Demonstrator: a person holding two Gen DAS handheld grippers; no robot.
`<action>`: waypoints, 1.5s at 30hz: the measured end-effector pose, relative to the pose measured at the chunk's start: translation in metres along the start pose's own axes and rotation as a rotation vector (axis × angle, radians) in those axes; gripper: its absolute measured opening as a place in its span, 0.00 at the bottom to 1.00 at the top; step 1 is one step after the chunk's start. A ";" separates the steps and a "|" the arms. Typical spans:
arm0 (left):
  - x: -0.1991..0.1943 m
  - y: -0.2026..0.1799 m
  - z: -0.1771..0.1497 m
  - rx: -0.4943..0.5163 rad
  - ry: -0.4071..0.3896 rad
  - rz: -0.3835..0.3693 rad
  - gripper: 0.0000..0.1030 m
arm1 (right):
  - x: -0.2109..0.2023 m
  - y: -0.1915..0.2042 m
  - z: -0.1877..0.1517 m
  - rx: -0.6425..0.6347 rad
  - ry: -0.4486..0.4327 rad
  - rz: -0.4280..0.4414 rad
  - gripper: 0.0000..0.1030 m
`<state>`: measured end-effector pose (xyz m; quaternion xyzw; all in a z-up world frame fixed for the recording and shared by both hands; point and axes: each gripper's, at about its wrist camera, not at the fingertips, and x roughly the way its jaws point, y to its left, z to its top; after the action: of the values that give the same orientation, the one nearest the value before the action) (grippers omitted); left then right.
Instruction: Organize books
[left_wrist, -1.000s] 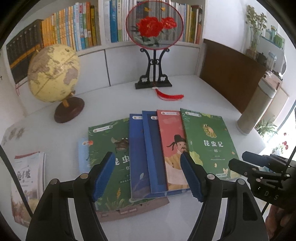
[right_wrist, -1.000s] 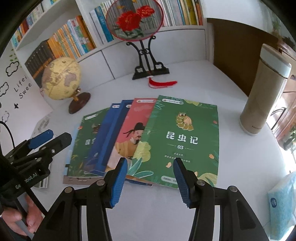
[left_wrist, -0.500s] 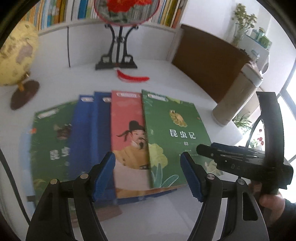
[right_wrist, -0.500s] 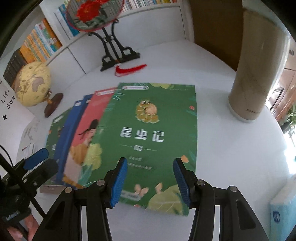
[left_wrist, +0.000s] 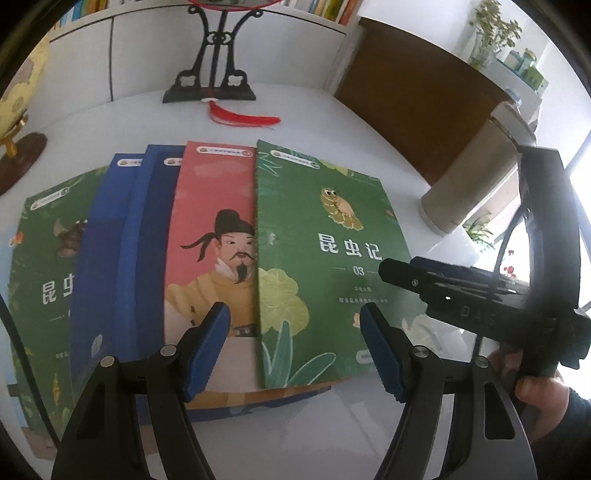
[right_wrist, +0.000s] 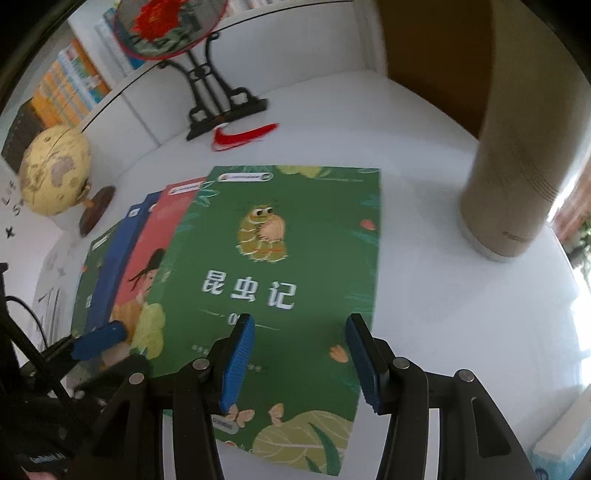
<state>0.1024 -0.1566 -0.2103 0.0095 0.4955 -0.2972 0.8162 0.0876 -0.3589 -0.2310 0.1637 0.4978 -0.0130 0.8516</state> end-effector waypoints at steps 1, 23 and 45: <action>0.000 -0.001 0.000 0.001 0.000 0.002 0.69 | 0.000 0.001 0.000 -0.010 0.001 -0.015 0.48; 0.002 0.001 0.006 -0.012 -0.009 -0.019 0.67 | 0.000 -0.028 0.001 0.122 -0.004 0.055 0.44; -0.058 0.025 -0.048 -0.107 0.001 0.028 0.67 | -0.003 0.020 -0.023 0.002 0.062 0.149 0.47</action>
<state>0.0568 -0.0940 -0.1945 -0.0269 0.5109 -0.2587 0.8193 0.0702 -0.3341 -0.2332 0.2017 0.5101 0.0550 0.8343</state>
